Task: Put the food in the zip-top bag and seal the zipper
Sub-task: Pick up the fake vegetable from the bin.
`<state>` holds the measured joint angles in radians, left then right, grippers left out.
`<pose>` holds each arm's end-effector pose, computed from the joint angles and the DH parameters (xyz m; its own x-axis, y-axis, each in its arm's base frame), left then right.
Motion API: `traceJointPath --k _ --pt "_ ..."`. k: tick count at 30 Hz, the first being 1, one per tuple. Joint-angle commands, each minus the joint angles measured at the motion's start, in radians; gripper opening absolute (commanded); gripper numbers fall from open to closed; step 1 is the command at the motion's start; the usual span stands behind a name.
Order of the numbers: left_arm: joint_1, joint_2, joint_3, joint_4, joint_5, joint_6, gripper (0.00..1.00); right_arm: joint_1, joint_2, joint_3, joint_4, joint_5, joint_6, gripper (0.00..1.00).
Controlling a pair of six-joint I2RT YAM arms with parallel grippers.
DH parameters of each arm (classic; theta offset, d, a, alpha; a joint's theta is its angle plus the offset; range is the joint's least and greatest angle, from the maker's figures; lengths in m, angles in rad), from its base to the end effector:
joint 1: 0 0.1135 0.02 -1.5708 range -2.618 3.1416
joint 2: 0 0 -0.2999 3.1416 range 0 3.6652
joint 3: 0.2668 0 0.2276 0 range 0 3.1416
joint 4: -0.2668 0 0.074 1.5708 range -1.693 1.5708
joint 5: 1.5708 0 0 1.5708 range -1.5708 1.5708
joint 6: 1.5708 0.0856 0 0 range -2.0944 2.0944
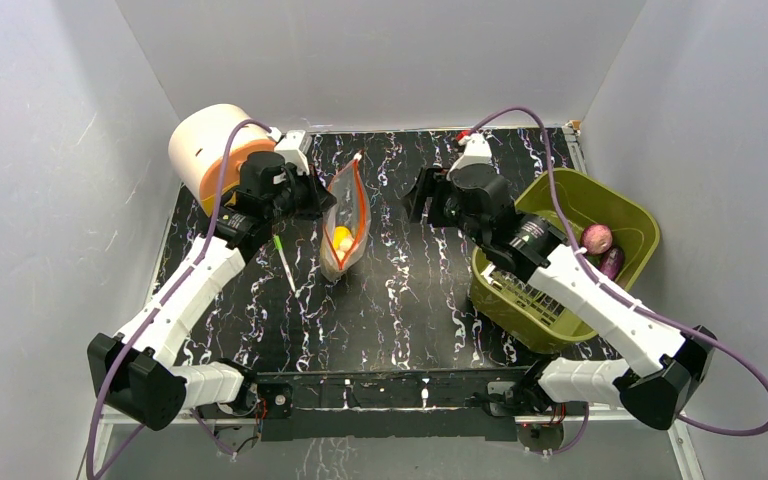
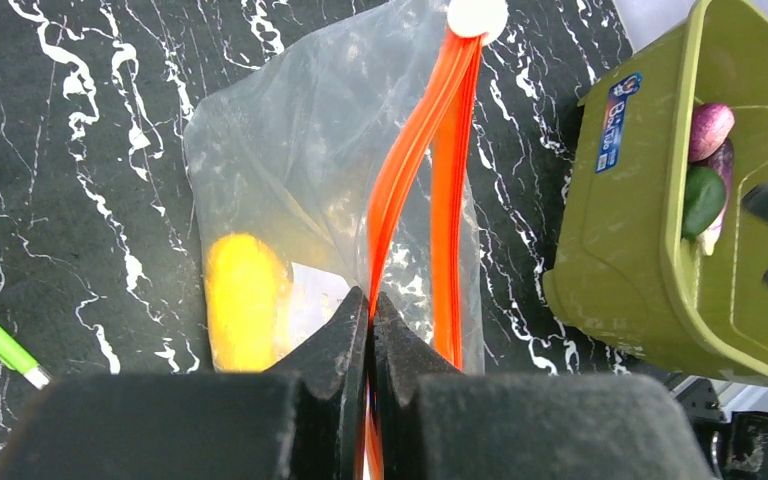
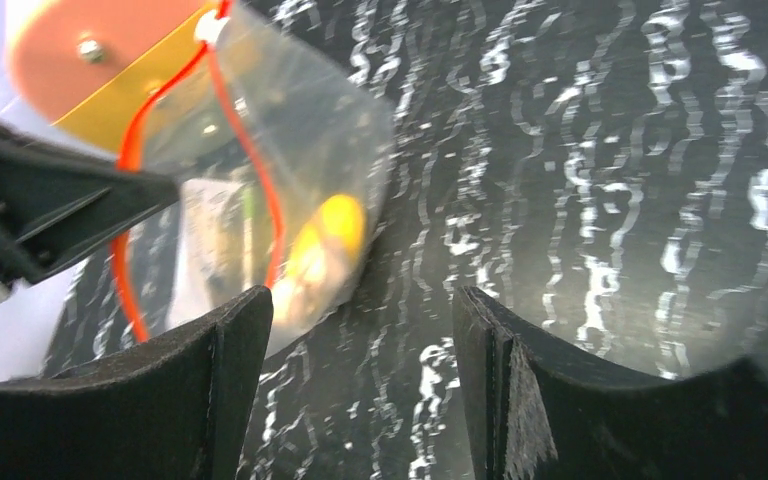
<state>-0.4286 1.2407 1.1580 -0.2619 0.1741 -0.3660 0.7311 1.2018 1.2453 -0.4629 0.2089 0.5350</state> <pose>0.2626 -0.1363 0.3854 -0.4865 -0.1652 -0.8579 0.4107 0.8234 -0.3915 0.2148 0.1688 0.3985 -0.5219 0.2019 -0.8288 -0.2860 0.8739 0.3930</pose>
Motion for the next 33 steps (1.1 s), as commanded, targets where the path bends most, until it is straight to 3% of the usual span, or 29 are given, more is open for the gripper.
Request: traceJointPath --k 1,8,10,13,16,19,23,33 --pt "-0.004 -0.02 0.008 -0.003 0.02 0.075 0.0 0.0 -0.032 0.015 -0.066 0.293 -0.048 0.64" --pt "-0.004 -0.059 -0.033 -0.025 0.074 0.132 0.0 -0.057 0.053 0.079 -0.214 0.58 -0.03 0.65" --pt "-0.003 -0.08 -0.06 -0.007 0.081 0.139 0.0 -0.133 0.064 0.057 -0.206 0.577 -0.042 0.65" --pt "-0.003 -0.087 -0.115 0.063 0.094 0.158 0.0 -0.389 0.076 0.035 -0.157 0.481 -0.097 0.65" --pt "-0.004 -0.041 -0.141 0.137 0.089 0.187 0.0 -0.497 0.098 -0.057 -0.066 0.624 -0.16 0.66" --pt "-0.004 -0.02 -0.135 0.142 0.089 0.23 0.0 -0.556 0.172 -0.098 -0.058 0.679 -0.14 0.69" --pt "-0.062 -0.038 -0.188 0.165 0.054 0.258 0.0 -0.756 0.272 -0.108 -0.112 0.611 0.004 0.71" --pt "-0.12 -0.095 -0.259 0.227 0.027 0.274 0.0 -0.834 0.337 -0.216 0.078 0.631 -0.031 0.7"
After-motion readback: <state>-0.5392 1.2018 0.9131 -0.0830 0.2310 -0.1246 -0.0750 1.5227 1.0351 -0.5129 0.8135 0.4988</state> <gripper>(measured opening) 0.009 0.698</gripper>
